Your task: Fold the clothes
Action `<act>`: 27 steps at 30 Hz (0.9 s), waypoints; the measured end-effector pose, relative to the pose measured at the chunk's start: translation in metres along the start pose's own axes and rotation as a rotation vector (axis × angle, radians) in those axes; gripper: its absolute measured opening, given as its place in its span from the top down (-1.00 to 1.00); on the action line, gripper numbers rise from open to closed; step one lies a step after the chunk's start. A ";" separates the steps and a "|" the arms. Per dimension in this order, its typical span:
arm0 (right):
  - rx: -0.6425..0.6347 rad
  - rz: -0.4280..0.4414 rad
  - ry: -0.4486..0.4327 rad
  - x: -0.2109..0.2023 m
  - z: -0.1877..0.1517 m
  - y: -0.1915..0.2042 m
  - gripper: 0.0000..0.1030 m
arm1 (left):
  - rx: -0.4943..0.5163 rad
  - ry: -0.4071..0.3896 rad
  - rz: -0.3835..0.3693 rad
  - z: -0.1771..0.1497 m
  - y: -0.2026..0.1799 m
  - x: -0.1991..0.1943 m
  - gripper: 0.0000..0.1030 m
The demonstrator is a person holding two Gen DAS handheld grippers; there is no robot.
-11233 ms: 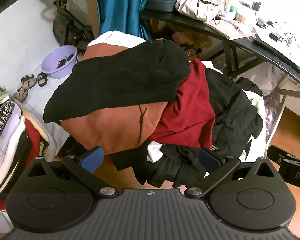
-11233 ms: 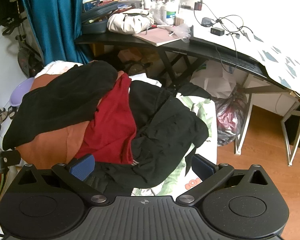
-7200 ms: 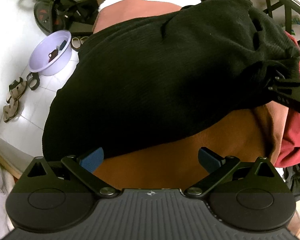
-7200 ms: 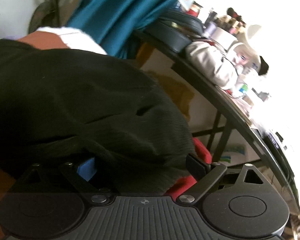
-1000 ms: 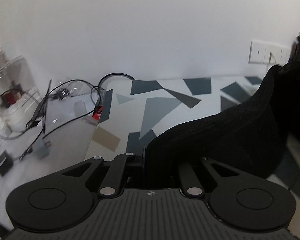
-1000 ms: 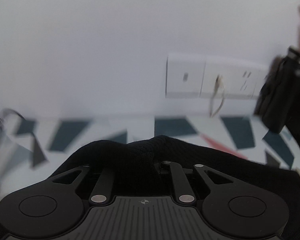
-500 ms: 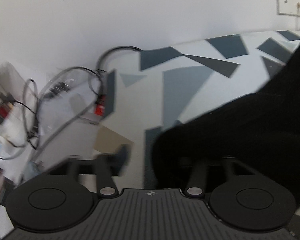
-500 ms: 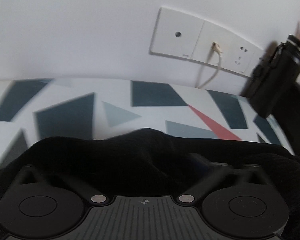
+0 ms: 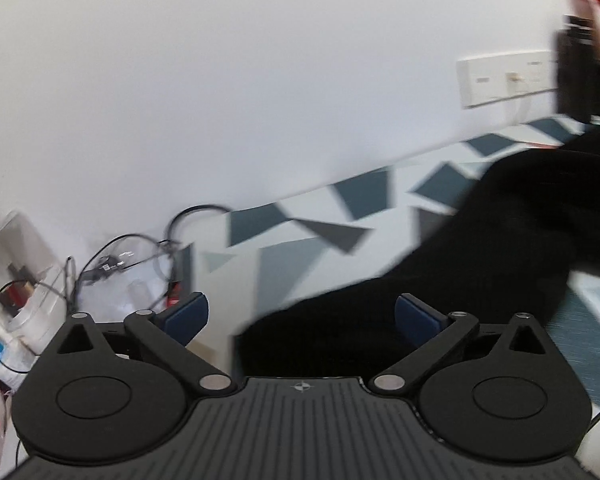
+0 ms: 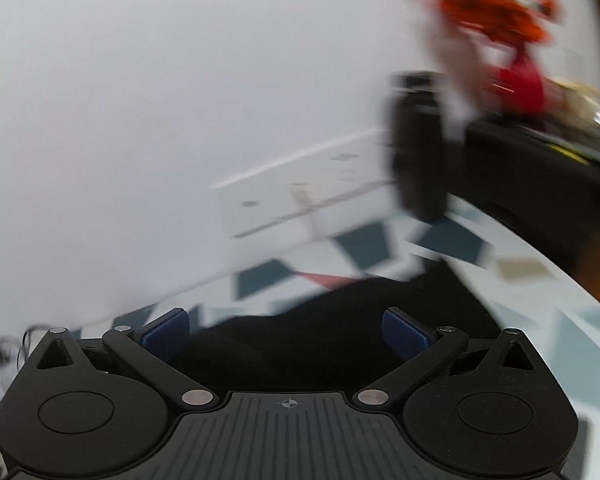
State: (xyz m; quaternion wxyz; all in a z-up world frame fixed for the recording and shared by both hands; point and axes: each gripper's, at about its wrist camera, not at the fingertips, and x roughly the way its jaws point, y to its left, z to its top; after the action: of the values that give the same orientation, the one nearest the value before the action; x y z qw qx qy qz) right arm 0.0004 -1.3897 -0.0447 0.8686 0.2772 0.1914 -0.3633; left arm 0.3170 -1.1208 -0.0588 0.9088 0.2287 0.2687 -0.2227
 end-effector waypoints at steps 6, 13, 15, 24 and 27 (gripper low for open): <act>0.088 -0.047 0.073 -0.060 -0.045 -0.099 -0.98 | 0.041 0.033 -0.207 0.000 -0.089 -0.029 -0.98; 0.132 -0.076 0.098 -0.102 -0.069 -0.174 -0.98 | 0.172 0.075 -0.530 -0.005 -0.227 -0.047 -0.98; 0.133 -0.073 0.091 -0.113 -0.072 -0.185 -0.98 | 0.185 0.086 -0.577 -0.007 -0.268 -0.045 -0.98; 0.085 -0.103 0.082 -0.155 -0.080 -0.222 -0.98 | 0.133 0.295 -0.631 -0.023 -0.376 -0.020 -0.97; 0.080 -0.115 0.083 -0.164 -0.081 -0.230 -0.98 | 0.182 0.213 -0.588 -0.030 -0.387 -0.030 -0.73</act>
State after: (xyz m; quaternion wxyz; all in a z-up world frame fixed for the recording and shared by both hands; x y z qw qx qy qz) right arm -0.2882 -1.3871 -0.0986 0.8259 0.3150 0.2284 -0.4081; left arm 0.0783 -1.4038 -0.1780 0.7481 0.2434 0.3960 -0.4736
